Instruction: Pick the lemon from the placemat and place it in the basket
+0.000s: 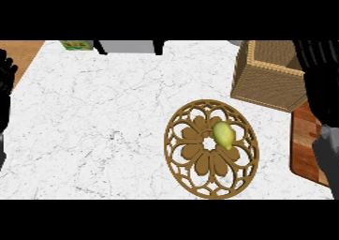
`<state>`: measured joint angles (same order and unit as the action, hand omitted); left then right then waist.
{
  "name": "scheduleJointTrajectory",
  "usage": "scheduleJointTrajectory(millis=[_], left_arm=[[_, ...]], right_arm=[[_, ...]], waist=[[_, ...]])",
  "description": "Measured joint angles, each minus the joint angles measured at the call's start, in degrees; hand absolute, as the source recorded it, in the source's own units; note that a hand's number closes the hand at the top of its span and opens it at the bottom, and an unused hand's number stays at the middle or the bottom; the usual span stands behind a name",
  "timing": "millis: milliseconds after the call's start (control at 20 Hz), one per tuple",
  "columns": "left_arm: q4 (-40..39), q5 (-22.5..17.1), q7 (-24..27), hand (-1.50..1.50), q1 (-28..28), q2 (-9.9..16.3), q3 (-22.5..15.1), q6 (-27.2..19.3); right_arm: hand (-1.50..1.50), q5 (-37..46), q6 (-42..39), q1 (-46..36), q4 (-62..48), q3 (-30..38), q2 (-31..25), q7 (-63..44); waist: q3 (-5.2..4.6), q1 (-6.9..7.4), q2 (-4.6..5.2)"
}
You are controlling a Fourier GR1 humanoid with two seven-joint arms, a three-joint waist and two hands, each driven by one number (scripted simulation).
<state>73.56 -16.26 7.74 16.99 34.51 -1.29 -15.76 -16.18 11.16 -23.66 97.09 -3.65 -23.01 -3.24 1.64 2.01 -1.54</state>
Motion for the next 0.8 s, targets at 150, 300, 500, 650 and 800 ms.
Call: scheduleJointTrajectory(millis=[150,300,500,650,800], left_arm=[[2.6,0.5,-0.7,0.00,-0.3,-0.2,-1.6,1.5],[5.6,0.7,-0.8,0.00,-0.4,-1.5,-5.6,5.0],[7.2,0.4,-1.2,0.00,-0.7,-4.4,-10.5,8.5],[8.5,0.3,-1.7,0.00,-1.7,-4.9,-12.1,10.0],[9.2,0.4,-2.0,0.00,-2.6,-5.3,-13.0,10.7]], right_arm=[[1.50,-0.7,-4.4,2.3,0.2,0.1,0.2,6.6],[1.50,0.2,-10.4,5.2,-0.4,-1.6,0.2,17.0],[-1.50,7.3,-15.9,6.3,2.5,-9.7,1.1,30.6],[-1.50,16.8,-11.5,11.2,0.9,-15.8,4.8,40.8],[-1.50,26.5,-2.5,16.0,-2.4,-20.3,9.2,46.8]], waist=[[-0.77,-0.88,0.79],[-1.03,-1.26,1.34],[-1.19,-1.19,1.72],[-1.31,-1.21,1.66],[-1.44,-1.57,1.56]])
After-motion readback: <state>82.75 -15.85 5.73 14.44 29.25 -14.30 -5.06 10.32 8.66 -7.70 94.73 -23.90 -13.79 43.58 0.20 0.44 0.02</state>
